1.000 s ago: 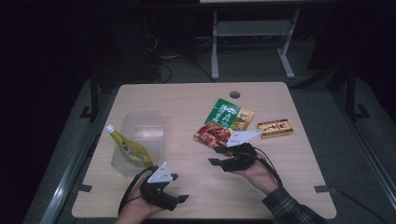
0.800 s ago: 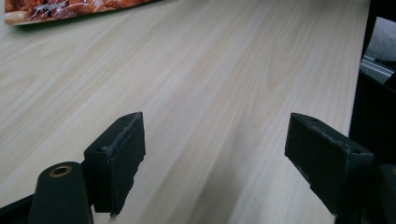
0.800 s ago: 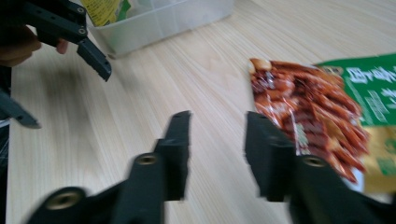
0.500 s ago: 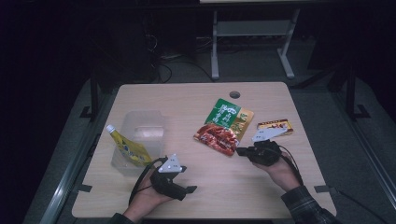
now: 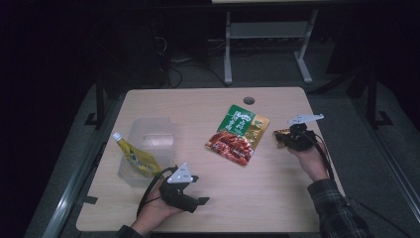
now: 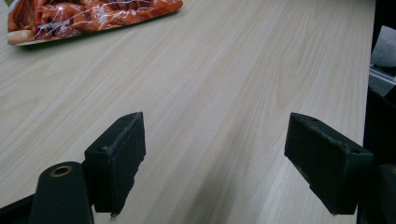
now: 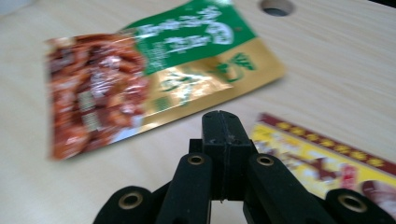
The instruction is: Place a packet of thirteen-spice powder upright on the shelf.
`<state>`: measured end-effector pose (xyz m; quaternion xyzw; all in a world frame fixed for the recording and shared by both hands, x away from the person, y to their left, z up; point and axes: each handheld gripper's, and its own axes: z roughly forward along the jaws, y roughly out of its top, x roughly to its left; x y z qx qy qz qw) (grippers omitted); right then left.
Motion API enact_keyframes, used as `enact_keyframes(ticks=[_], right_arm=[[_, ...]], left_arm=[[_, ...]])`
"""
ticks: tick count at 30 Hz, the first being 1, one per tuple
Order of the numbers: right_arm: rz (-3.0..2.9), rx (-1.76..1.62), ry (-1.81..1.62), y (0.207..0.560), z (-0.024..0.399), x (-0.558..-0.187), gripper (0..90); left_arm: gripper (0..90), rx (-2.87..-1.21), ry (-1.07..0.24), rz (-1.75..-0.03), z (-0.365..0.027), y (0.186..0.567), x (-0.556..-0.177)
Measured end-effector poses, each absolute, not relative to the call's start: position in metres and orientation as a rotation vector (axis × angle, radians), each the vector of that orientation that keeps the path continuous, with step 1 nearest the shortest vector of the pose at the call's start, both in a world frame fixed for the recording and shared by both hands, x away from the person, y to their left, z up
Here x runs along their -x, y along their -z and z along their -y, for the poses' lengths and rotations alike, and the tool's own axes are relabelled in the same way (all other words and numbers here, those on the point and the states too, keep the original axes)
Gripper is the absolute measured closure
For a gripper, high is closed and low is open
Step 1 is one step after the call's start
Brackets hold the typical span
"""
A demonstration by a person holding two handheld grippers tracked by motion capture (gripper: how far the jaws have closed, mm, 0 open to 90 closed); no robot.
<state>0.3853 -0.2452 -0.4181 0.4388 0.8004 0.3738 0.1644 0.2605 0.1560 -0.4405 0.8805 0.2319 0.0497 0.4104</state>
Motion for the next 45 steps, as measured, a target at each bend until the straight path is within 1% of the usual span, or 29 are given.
enact_keyframes(ticks=[9,15,21,32,36,39,45], right_arm=[[-2.185,-1.364,-1.010,0.436,0.258,-0.435,90.0],[-2.186,-1.398,-0.940,0.451,0.261,-0.450,90.0],[-2.213,-1.368,-0.936,0.454,0.261,-0.445,90.0],[-2.318,-1.264,-0.944,0.452,0.264,-0.411,90.0],[-2.205,-1.296,-0.983,0.439,0.286,-0.410,90.0],[-2.136,-1.340,-0.946,0.438,0.309,-0.416,90.0],[-2.073,-1.401,-0.881,0.436,0.332,-0.426,90.0]], left_arm=[[19.9,-2.222,-0.124,-0.569,-0.155,0.440,-0.260],[20.0,-2.226,-0.122,-0.563,-0.156,0.440,-0.259],[20.1,-2.227,-0.130,-0.567,-0.158,0.440,-0.259],[20.2,-2.234,-0.127,-0.560,-0.157,0.441,-0.256],[20.2,-2.231,-0.126,-0.565,-0.157,0.441,-0.256],[20.1,-2.232,-0.123,-0.568,-0.157,0.441,-0.257],[20.1,-2.232,-0.122,-0.569,-0.157,0.441,-0.258]])
